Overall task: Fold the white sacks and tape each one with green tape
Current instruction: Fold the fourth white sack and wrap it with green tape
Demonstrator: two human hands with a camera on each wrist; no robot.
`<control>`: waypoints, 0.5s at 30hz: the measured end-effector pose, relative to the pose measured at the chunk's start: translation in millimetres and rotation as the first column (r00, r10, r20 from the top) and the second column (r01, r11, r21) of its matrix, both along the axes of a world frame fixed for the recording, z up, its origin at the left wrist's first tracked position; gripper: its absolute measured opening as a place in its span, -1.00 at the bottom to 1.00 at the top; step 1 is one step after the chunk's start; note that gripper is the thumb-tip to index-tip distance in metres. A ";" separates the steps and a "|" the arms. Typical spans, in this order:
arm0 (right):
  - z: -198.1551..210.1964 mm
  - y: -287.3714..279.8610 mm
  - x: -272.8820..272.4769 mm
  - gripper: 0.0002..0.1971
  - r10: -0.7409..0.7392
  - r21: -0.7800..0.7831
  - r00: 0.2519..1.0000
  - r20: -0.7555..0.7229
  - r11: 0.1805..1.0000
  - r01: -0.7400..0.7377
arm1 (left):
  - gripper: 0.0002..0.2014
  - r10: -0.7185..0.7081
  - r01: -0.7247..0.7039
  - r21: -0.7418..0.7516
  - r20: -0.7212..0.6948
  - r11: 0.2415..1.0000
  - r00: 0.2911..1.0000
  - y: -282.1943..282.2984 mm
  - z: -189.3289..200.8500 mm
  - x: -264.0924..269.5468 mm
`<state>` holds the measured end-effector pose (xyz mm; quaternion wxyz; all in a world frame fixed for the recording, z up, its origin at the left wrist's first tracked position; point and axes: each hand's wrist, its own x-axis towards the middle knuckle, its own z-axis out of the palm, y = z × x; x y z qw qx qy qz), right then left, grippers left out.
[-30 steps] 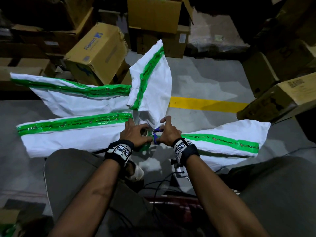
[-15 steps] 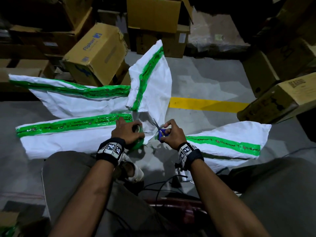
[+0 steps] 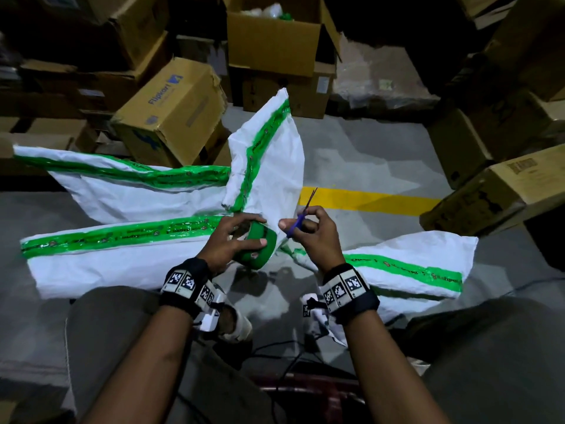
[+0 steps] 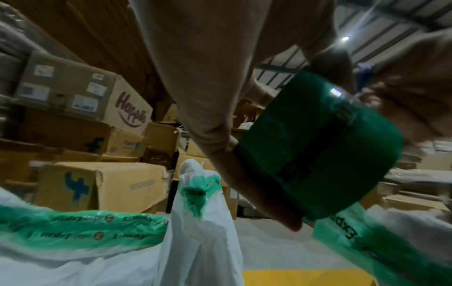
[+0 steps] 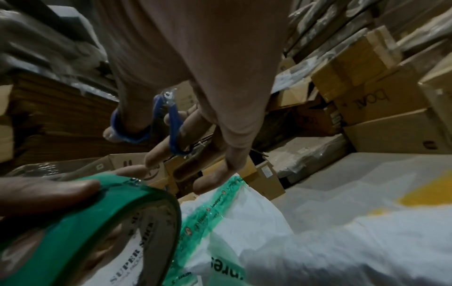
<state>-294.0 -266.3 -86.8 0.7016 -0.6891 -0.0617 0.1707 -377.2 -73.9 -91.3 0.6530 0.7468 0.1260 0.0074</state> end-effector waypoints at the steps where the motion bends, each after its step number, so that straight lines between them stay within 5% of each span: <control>1: 3.5 1.7 -1.3 -0.58 0.044 0.007 0.999 -0.004 0.999 -0.044 | -0.54 -0.029 0.029 0.020 0.015 0.999 0.999 -0.7 -0.9 -0.6; 5: 6.1 6.2 -3.1 -0.53 0.207 -0.006 0.978 -0.025 0.978 -0.207 | -0.30 -0.112 0.110 0.059 0.031 0.992 0.993 -0.8 -6.5 -1.3; 11: 10.0 0.4 -7.0 -0.57 0.214 -0.147 0.960 0.183 0.971 -0.189 | -0.34 -0.080 0.078 0.049 0.035 0.996 0.996 -3.7 -7.7 0.1; 15: 11.2 -1.0 -6.9 -0.60 0.209 -0.114 0.965 0.159 0.975 -0.192 | -0.40 -0.086 0.087 -0.014 0.018 0.996 0.996 -6.5 -9.0 0.3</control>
